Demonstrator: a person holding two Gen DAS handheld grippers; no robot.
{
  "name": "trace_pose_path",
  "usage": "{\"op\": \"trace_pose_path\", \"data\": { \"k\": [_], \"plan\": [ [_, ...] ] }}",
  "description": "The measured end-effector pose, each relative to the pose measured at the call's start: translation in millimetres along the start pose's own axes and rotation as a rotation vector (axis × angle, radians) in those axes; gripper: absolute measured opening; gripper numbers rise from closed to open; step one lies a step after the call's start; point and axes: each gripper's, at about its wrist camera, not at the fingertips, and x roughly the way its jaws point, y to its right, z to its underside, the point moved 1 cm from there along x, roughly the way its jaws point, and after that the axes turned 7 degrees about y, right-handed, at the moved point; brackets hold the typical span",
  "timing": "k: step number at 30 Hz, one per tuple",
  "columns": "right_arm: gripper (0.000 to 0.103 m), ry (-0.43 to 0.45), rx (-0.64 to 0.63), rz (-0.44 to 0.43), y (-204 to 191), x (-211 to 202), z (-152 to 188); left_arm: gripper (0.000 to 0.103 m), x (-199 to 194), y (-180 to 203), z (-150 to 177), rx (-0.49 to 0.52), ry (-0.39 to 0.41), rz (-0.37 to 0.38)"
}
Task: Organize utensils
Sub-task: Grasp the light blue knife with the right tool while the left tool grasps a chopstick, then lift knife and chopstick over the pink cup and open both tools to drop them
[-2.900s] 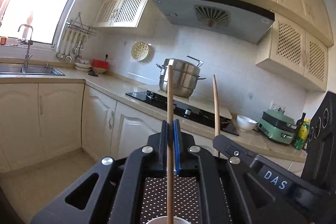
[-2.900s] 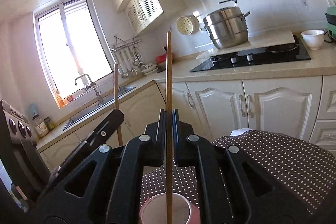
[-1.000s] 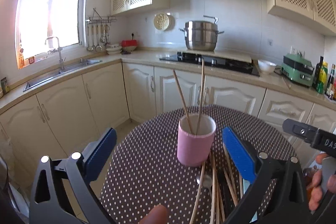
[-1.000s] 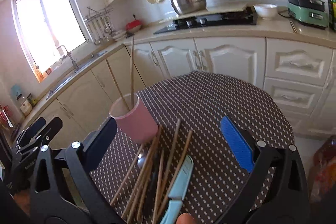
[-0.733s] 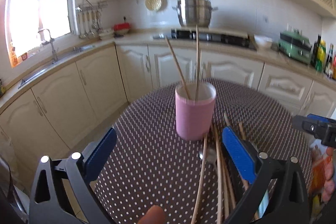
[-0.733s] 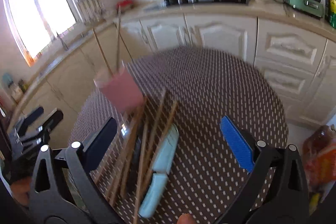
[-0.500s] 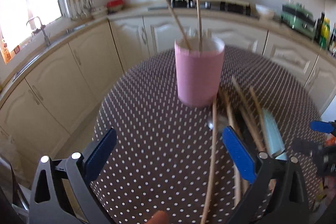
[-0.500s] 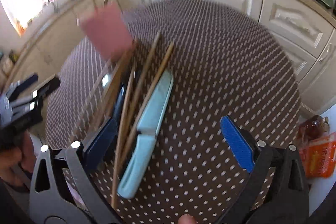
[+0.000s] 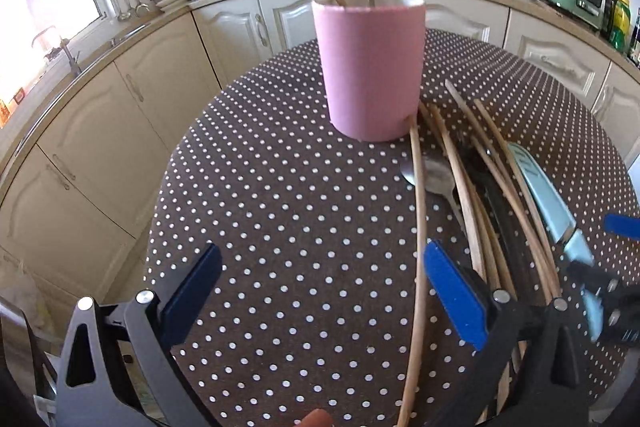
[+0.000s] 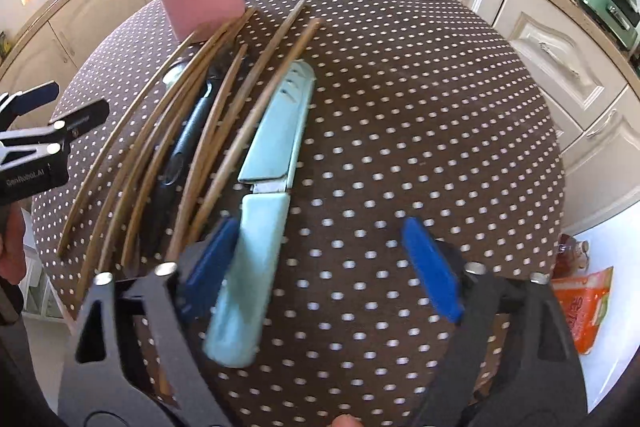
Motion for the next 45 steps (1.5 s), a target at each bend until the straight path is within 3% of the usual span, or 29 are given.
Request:
{"op": "trace_pose_path", "data": {
  "k": [2,6,10,12,13,15,16,17,18,20,29,45],
  "plan": [
    [0.066,-0.007,0.014,-0.008,7.7,-1.1,-4.8,0.099,1.8,3.1,-0.6,0.015,-0.005,-0.002],
    [0.067,0.002,0.021,-0.054,8.7,3.0,-28.8,0.099,11.8,8.0,-9.3,0.038,-0.026,-0.007],
    [0.067,-0.043,-0.001,-0.069,2.4,26.4,-48.8,0.098,27.0,14.3,-21.2,0.062,-0.066,0.013],
    [0.066,-0.046,-0.025,-0.052,-2.2,34.0,-54.7,0.086,36.3,19.2,-23.7,0.078,-0.098,0.031],
    [0.064,-0.049,-0.038,-0.044,-4.4,36.1,-57.5,0.074,40.1,21.3,-23.5,0.08,-0.115,0.045],
    [0.047,-0.045,-0.047,-0.049,-6.0,36.4,-60.4,0.064,43.5,23.9,-27.4,0.07,-0.128,0.086],
    [0.028,-0.042,-0.05,-0.048,-6.5,36.1,-61.8,0.053,43.7,25.8,-29.3,0.074,-0.136,0.113],
    [0.028,-0.04,-0.052,-0.044,-6.0,35.8,-63.1,0.039,44.1,26.8,-31.0,0.072,-0.142,0.136],
    [0.028,-0.036,-0.057,-0.054,-5.6,35.8,-63.3,0.033,44.1,28.9,-32.3,0.066,-0.149,0.166],
    [0.027,-0.029,-0.03,-0.082,0.4,32.6,-59.7,0.008,43.8,33.8,-33.8,0.076,-0.144,0.171],
    [0.027,0.066,0.114,-0.218,26.8,8.9,-42.9,0.005,18.4,21.0,-18.2,-0.011,-0.087,0.2],
    [0.026,0.322,0.16,-0.329,31.7,-51.1,-43.2,0.005,-73.5,-26.2,-33.9,-0.206,0.298,0.269]
  ]
}}
